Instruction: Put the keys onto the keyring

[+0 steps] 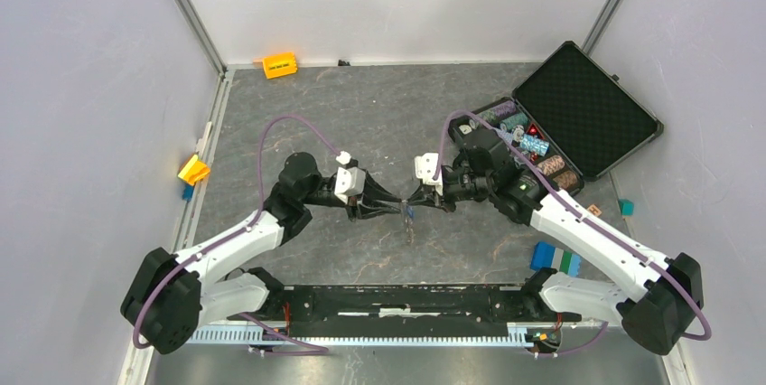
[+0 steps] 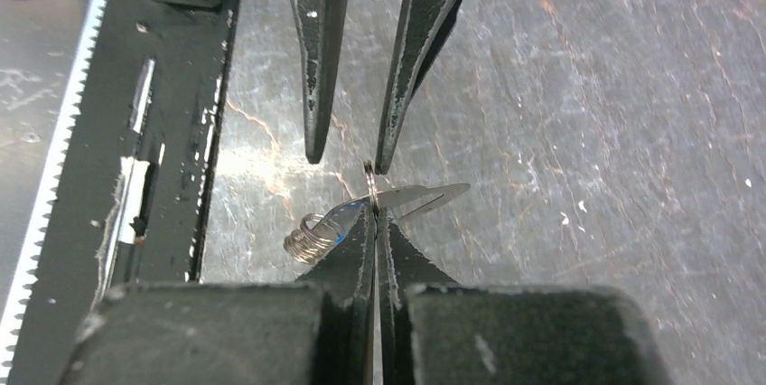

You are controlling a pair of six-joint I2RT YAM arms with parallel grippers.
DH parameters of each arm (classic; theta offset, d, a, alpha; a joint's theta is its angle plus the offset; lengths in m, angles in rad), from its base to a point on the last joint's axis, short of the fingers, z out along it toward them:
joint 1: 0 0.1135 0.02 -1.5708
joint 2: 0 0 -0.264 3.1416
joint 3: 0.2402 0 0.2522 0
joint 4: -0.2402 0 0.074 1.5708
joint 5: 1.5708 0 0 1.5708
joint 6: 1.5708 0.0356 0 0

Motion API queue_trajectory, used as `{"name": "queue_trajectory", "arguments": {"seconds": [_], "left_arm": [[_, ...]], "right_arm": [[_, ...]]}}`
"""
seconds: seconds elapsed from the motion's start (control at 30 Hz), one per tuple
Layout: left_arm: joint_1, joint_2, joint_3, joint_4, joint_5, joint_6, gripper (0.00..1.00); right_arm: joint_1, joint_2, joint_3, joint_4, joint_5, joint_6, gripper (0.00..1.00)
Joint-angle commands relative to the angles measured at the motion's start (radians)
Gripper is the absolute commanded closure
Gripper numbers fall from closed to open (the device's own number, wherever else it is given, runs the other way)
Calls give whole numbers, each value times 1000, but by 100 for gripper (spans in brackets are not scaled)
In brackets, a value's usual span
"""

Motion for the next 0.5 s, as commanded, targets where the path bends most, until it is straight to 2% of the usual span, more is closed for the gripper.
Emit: {"name": "queue_trajectory", "arguments": {"seconds": [0.0,0.13,0.47], "left_arm": [[0,-25,110,-294,-4,239,61],[-1,-19,163,-404,-44,304,55],[-25,18,196,-429,-102,310,59]], "right_arm": [[32,6,70,-65,128,-63,100],[67,25,89,-99,198,-74,100],[94,51,130,-93,291,-41,100]]}}
